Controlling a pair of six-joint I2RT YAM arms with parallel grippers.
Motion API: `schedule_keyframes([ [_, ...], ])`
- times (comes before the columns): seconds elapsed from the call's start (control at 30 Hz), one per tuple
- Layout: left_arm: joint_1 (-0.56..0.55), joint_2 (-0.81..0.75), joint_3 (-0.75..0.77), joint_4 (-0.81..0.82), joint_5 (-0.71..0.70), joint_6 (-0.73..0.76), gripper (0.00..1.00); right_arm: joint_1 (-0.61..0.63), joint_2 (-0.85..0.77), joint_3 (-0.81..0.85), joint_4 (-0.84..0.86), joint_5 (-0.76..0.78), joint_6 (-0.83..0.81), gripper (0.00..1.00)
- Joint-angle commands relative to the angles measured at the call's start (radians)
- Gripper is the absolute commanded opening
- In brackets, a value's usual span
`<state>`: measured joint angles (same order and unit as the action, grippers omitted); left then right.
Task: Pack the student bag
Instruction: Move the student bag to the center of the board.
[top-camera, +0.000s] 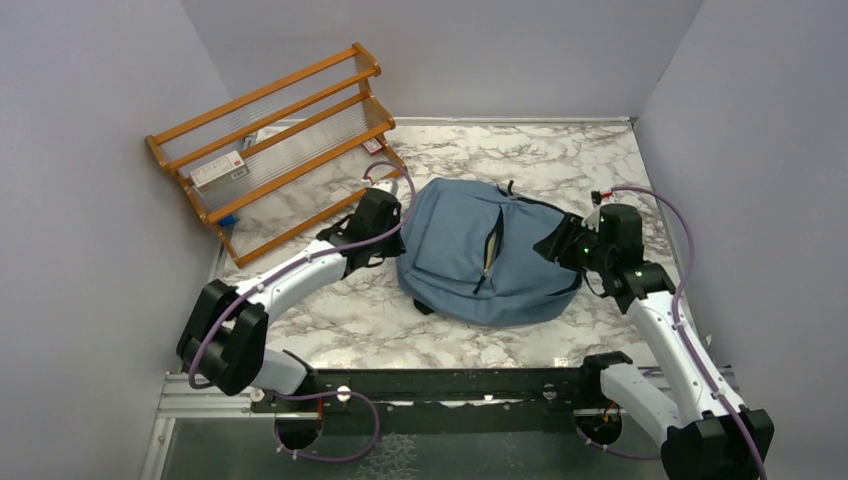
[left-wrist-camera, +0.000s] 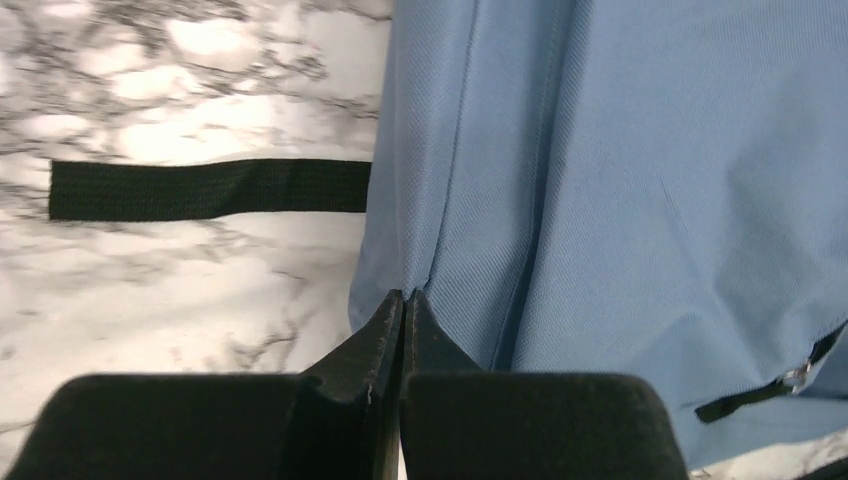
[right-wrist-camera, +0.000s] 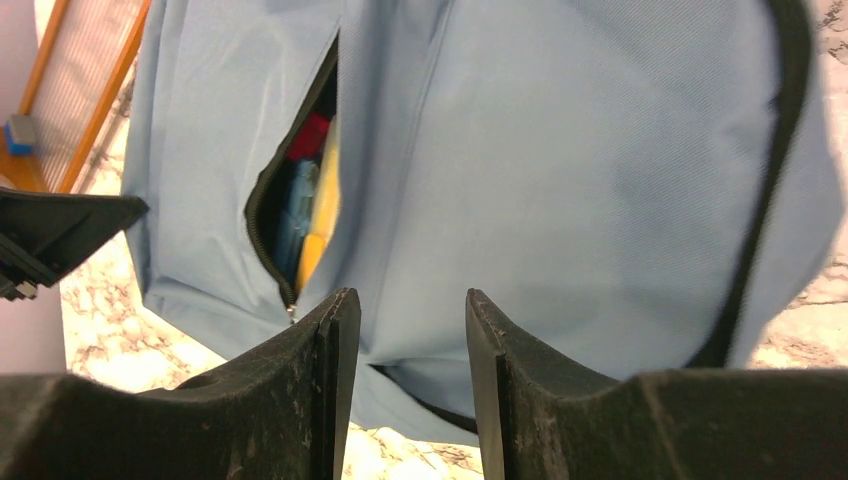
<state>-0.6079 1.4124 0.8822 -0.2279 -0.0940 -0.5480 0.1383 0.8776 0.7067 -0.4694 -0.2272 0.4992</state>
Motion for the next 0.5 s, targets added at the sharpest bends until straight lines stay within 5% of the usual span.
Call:
schedule_keyframes([
  [0.0, 0.1, -0.074, 0.033, -0.08, 0.002, 0.083, 0.0, 0.003, -0.015, -0.005, -0.026, -0.045, -0.006, 0.48],
  [0.17, 0.155, -0.069, 0.02, -0.077, 0.053, 0.08, 0.04, 0.003, -0.016, 0.004, 0.0, -0.175, -0.017, 0.43],
  [0.33, 0.165, -0.099, -0.012, -0.029, 0.06, 0.053, 0.39, 0.018, -0.031, -0.001, 0.041, -0.252, 0.044, 0.41],
  [0.47, 0.166, -0.115, -0.008, -0.015, 0.06, 0.037, 0.45, 0.084, -0.017, -0.009, 0.066, -0.224, 0.078, 0.41],
])
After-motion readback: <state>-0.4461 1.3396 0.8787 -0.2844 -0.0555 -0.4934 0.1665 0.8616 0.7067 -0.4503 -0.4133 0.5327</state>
